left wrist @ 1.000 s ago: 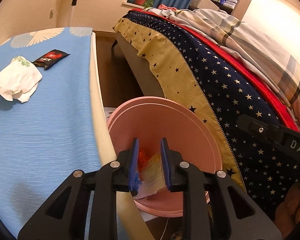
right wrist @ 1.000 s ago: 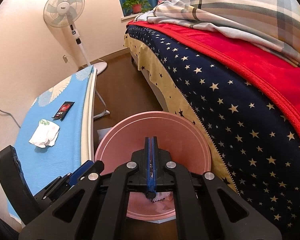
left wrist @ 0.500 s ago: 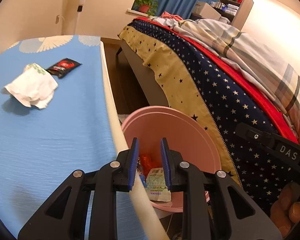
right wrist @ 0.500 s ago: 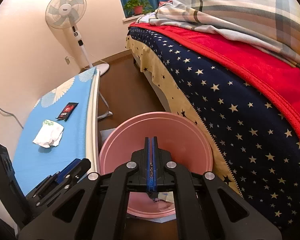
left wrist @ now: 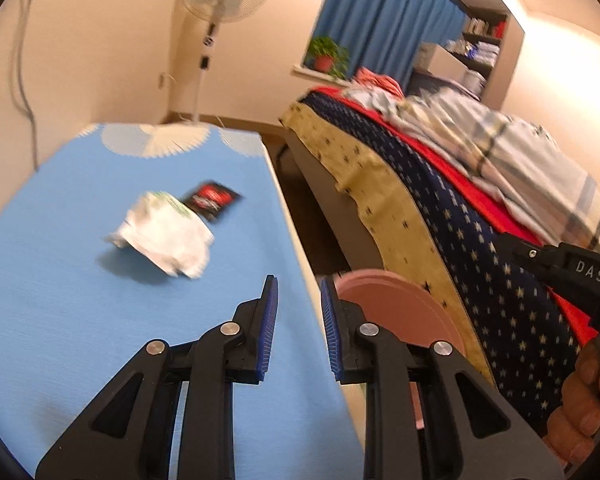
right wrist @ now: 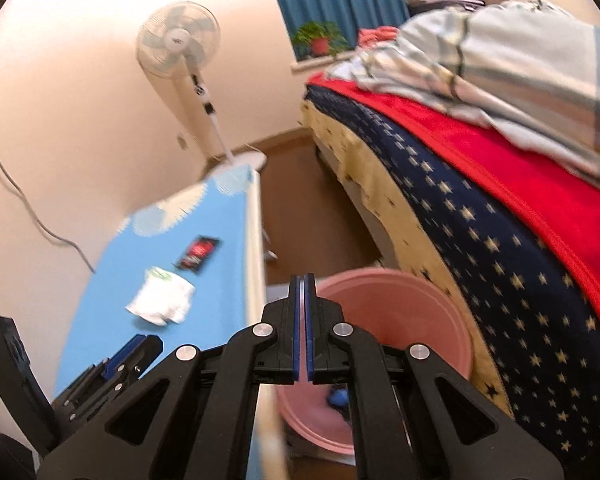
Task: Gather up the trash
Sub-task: 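Move both open tools back over the remaining trash on the board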
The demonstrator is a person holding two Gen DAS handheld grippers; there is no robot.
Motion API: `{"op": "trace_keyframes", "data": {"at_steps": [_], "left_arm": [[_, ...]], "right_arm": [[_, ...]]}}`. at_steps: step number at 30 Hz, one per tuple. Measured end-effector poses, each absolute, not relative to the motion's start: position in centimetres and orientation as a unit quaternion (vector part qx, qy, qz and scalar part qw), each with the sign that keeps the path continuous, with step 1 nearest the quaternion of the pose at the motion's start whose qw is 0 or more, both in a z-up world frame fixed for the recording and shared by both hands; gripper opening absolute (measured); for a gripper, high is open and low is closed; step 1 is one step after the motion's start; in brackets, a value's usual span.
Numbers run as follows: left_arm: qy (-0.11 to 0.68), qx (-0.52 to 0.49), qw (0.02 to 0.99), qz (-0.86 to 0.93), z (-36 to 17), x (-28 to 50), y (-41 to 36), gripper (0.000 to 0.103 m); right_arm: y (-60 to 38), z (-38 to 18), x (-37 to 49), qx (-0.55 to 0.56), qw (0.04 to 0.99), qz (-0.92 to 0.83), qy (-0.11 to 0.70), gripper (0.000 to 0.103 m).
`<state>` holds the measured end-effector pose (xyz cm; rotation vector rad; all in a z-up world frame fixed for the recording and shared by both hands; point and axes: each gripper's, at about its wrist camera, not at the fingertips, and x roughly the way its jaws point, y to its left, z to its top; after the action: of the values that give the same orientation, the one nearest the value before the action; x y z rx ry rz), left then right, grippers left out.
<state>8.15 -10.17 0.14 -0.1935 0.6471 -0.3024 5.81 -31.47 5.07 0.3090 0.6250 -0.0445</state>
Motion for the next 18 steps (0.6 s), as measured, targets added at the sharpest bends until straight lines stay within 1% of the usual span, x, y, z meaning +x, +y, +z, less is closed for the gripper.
{"op": "trace_keyframes", "data": {"at_steps": [5,8,11,14,18], "left_arm": [[0.289,-0.087,0.945,-0.123,4.5,9.3,-7.1,0.023],[0.272,-0.059,0.954,-0.115,7.9,10.1,-5.2,0.023],[0.254,-0.045,0.960,-0.104,10.6,10.7,-3.1,0.023],[0.248,-0.071,0.962,-0.092,11.1,11.1,-1.3,0.023],[0.251,-0.118,0.959,-0.064,7.8,11.1,-0.3,0.023]], "right_arm": [[-29.7,10.1,8.1,0.128,0.952,0.026,0.277,0.003],[-29.1,13.2,9.8,0.118,0.957,0.056,0.260,0.003],[-28.3,15.1,12.0,0.109,0.958,0.079,0.255,0.003],[-27.1,15.2,14.4,0.092,0.956,0.102,0.261,0.003],[-25.4,12.7,17.2,0.079,0.949,0.122,0.281,0.003]]}}
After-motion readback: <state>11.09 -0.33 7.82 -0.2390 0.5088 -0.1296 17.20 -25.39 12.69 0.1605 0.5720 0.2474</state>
